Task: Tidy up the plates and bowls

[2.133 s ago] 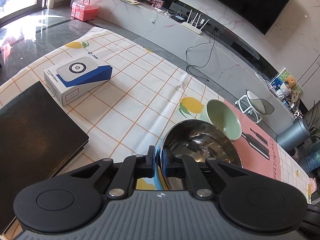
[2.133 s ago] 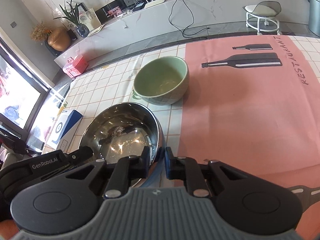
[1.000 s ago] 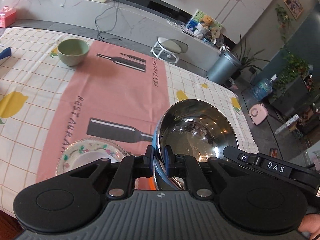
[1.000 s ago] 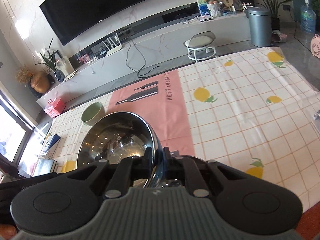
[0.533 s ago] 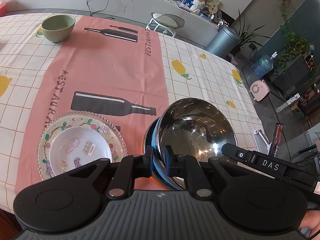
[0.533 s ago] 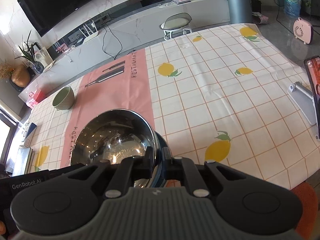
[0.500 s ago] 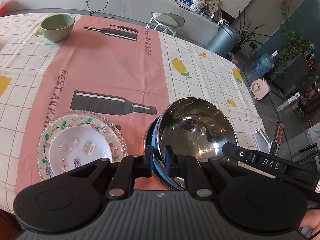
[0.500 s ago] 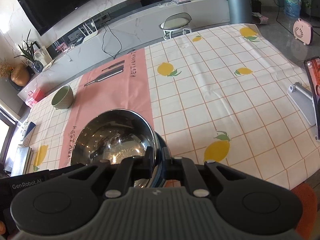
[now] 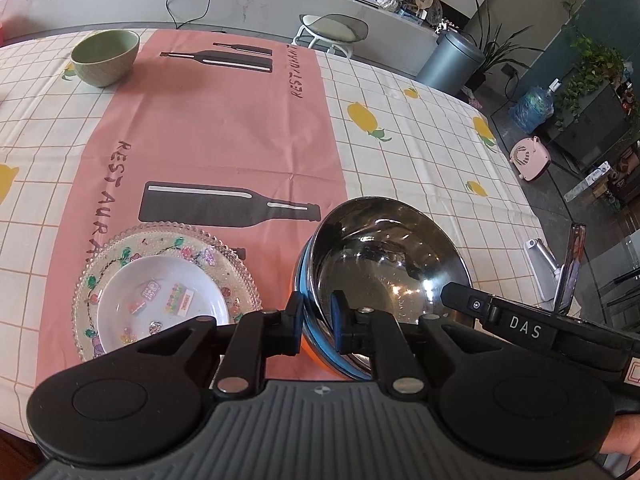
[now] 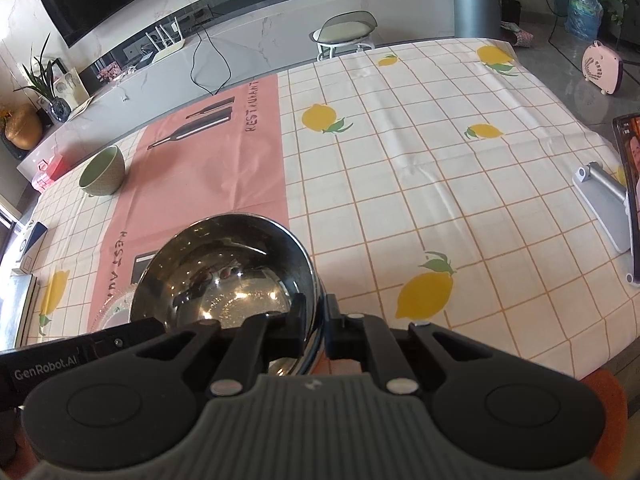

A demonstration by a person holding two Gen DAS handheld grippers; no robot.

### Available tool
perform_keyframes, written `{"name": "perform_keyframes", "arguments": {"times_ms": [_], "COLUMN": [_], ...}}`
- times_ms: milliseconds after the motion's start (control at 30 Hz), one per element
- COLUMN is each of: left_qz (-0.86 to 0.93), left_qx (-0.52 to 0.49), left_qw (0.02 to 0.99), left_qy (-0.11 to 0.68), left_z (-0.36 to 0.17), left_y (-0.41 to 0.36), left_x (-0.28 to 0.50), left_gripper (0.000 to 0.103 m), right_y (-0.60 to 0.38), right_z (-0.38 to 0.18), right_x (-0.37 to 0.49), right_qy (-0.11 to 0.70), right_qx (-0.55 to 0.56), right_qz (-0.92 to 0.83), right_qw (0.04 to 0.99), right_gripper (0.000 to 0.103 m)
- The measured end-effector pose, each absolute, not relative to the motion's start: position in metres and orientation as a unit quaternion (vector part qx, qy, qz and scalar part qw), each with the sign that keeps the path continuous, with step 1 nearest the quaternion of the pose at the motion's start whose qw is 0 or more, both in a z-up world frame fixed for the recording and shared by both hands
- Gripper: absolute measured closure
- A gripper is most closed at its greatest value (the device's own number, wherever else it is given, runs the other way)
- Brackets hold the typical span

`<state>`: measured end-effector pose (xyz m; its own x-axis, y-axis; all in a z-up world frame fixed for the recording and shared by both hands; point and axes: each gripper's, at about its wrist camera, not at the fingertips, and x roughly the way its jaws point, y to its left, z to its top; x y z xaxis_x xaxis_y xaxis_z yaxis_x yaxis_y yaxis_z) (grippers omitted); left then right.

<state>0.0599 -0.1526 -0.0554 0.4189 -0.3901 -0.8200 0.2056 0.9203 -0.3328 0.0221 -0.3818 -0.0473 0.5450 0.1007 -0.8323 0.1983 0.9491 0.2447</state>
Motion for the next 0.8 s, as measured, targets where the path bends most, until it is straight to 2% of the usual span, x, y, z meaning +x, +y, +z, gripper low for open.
{"name": "perform_keyframes", "arguments": {"times_ms": [167, 500, 567, 633, 800], "left_qz": [-0.182, -0.185, -0.185, -0.187, -0.186], "left_qx": [-0.087, -0.11, -0.113, -0.117, -0.126], "left_qw": [0.838, 0.84, 0.842, 0.844, 0.855], "left_qy": [0.507, 0.498, 0.494, 0.489, 0.468], "left_z": [-0.055, -0.053, -0.051, -0.05, -0.041], "left_y": [-0.155, -0.147, -0.146, -0.145, -0.139], "left_x": [0.06, 0.062, 0.062, 0.061, 0.06], "left_gripper": [0.08, 0.079, 0.079, 0.079, 0.079], "right_y": [-0.38, -0.379, -0.379, -0.38, -0.381], "right_z": [-0.048, -0.047, -0.044, -0.041, -0.032], "right_x": [0.023, 0.018, 0.017, 0.016, 0.013], "right_qy": [0.473, 0.464, 0.461, 0.456, 0.443], "right_qx": [0.144, 0.145, 0.148, 0.149, 0.149], "right_qz": [-0.027, -0.022, -0.022, -0.022, -0.028], "right_qw": [0.869, 0.873, 0.875, 0.877, 0.884], "right_gripper": [0.097, 0.091, 0.09, 0.08, 0.079]}}
